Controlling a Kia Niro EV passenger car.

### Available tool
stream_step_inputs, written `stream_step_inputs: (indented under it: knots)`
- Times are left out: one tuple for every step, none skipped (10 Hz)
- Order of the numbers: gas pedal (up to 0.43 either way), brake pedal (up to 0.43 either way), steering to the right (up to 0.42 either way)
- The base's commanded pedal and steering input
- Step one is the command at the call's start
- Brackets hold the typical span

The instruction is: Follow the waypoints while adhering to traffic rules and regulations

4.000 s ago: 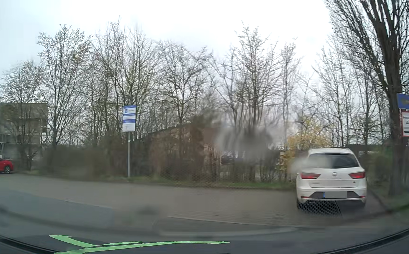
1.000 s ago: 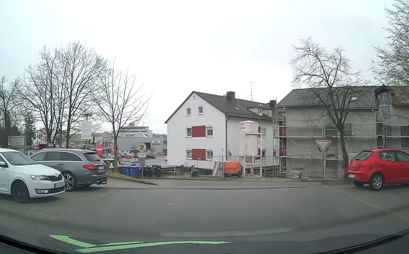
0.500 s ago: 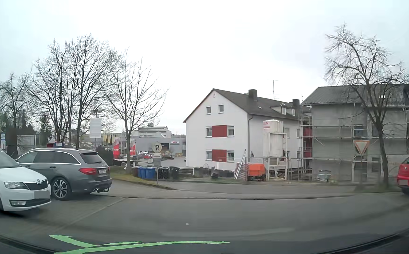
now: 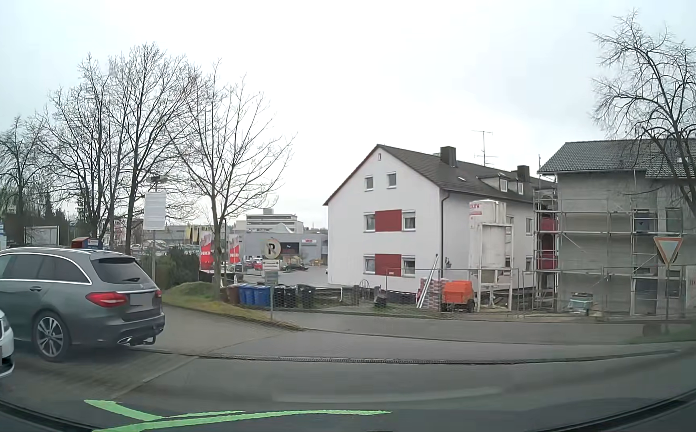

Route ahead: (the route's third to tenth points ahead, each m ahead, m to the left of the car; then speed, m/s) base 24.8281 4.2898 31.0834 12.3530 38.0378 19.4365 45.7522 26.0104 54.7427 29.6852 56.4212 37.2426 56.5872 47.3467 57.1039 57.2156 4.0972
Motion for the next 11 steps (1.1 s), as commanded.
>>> stream_step_inputs:
  knots:
    - [0.000,0.000,-0.010]
    - [0.000,0.006,-0.003]
    - [0.000,0.018,0.006]
    - [0.000,0.043,0.017]
    - [0.000,0.061,0.028]
    - [0.000,0.091,0.038]
    - [0.000,0.134,0.040]
    - [0.000,0.140,0.039]
    - [0.000,0.146,0.039]
    - [0.000,0.159,0.039]
    - [0.000,0.171,0.039]
